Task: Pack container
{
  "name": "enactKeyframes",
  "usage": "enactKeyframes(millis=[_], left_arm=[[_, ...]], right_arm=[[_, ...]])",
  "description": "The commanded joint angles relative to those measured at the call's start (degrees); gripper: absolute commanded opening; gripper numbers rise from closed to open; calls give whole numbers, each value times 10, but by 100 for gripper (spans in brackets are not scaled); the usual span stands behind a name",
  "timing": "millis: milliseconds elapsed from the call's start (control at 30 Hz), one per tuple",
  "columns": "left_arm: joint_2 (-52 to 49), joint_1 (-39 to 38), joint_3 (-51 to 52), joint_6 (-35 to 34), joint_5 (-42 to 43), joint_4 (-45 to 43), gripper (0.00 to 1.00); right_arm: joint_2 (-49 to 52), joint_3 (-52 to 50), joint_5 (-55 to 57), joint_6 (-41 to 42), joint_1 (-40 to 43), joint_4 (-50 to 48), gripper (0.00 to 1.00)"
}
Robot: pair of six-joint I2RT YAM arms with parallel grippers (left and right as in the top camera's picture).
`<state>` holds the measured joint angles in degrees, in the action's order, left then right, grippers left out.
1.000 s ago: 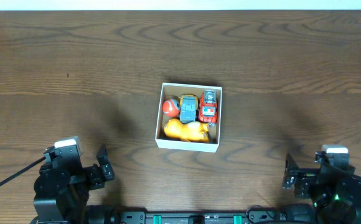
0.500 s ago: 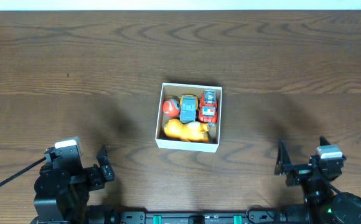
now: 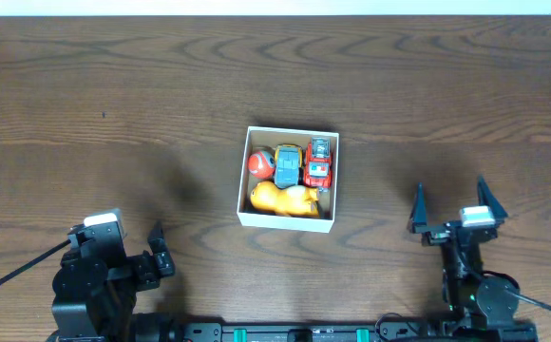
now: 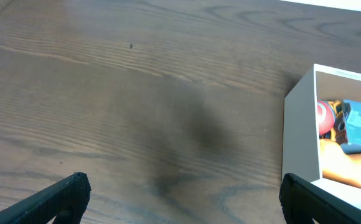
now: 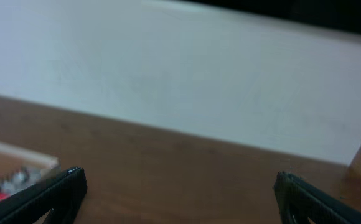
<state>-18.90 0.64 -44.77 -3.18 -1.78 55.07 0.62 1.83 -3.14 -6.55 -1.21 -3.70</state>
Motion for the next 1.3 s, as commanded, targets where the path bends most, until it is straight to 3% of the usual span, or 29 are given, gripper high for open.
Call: enactKeyframes(millis=[0,100,1267], left_arm=[[2,-1,-1,-5,-6,-2,98],[2,-1,-1,-5,-6,-2,98],[2,-1,-1,-5,-6,-2,98]], right_arm=[[-3,-15,-3,-8,16,31,99],[-3,-15,0,-8,20,81,99],[-3,-15,-1,-8,20,77,99]])
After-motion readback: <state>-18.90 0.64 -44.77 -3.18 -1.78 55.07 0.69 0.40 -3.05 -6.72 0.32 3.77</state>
